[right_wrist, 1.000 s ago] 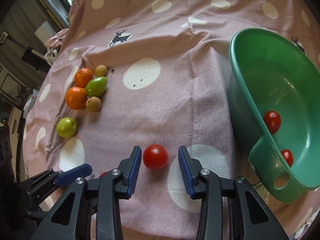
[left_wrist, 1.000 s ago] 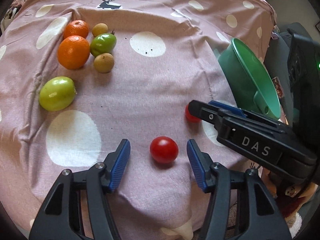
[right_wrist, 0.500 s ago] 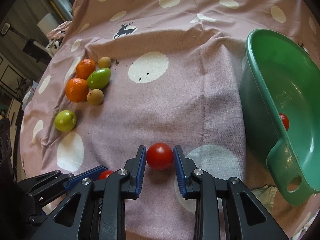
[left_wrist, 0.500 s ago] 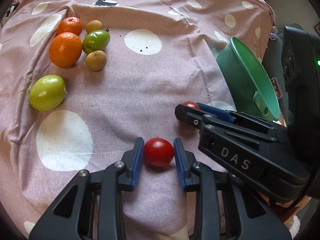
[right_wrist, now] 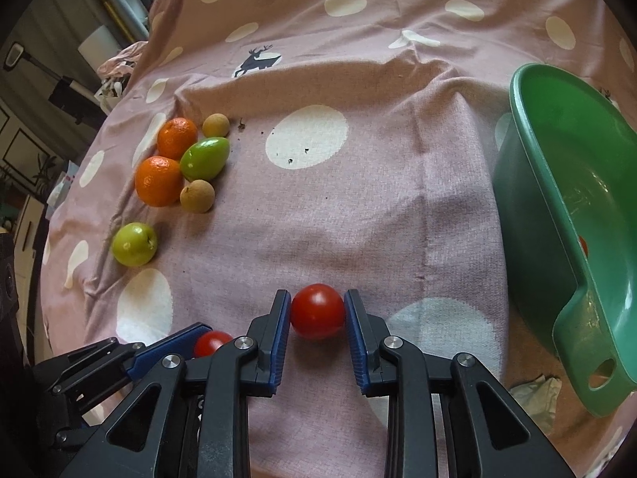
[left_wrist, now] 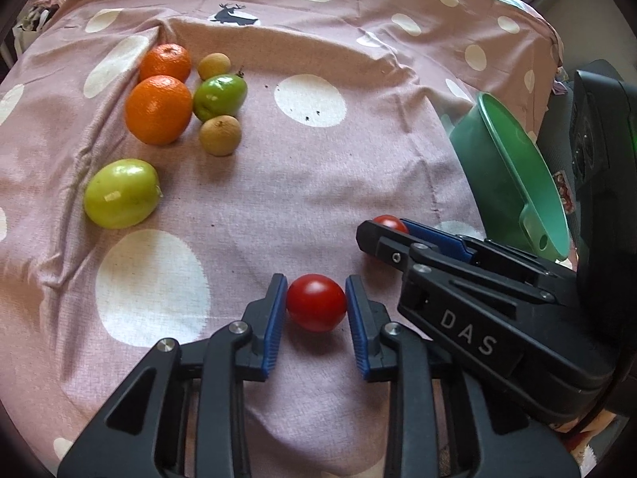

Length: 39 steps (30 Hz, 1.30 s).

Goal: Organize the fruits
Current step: 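Close the left tool on a red tomato while the right tool grasps another, then carry both held tomatoes toward the green bowl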

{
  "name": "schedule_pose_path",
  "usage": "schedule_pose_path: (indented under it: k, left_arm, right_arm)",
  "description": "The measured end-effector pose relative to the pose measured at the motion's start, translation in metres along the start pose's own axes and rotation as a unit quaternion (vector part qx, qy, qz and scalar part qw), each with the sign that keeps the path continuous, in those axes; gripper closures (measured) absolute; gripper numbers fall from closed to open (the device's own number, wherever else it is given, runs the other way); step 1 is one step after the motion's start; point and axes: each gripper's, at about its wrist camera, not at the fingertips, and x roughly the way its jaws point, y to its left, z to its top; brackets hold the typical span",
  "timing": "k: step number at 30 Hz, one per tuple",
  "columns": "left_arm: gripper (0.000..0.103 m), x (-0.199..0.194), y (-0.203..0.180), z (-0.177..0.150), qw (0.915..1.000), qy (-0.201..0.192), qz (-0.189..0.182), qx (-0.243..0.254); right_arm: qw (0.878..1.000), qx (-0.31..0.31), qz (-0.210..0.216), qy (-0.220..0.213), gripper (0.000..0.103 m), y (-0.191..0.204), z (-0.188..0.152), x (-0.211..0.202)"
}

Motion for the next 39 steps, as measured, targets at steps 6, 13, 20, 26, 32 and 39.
schedule_pose_path:
  k: [6, 13, 20, 26, 32, 39]
  left_arm:
    - [0.074, -0.004, 0.002, 0.001, 0.9998, -0.012, 0.013, -0.004]
    - [0.074, -0.013, 0.007, 0.004, 0.9984, -0.042, 0.035, -0.012]
    - [0.074, -0.022, 0.010, 0.006, 0.9961, -0.069, 0.046, -0.028]
    - [0.074, -0.030, 0.015, 0.009, 0.9936, -0.091, 0.053, -0.043]
    - [0.074, -0.037, 0.015, 0.009, 0.9913, -0.111, 0.046, -0.054]
    - [0.073, -0.041, 0.011, 0.010, 0.9885, -0.131, 0.053, -0.053]
  right_arm:
    - [1.000, 0.011, 0.012, -0.007, 0.073, 0.001, 0.002, 0.000]
    - [0.999, 0.035, 0.027, -0.031, 0.073, -0.001, 0.005, -0.008]
    - [0.997, 0.054, 0.035, -0.052, 0.073, -0.002, 0.008, -0.014]
    - [0.994, 0.072, 0.033, -0.072, 0.073, -0.002, 0.010, -0.021]
    - [0.993, 0.068, 0.035, -0.091, 0.073, -0.001, 0.010, -0.030]
    - [0.991, 0.072, 0.024, -0.108, 0.073, -0.002, 0.010, -0.038]
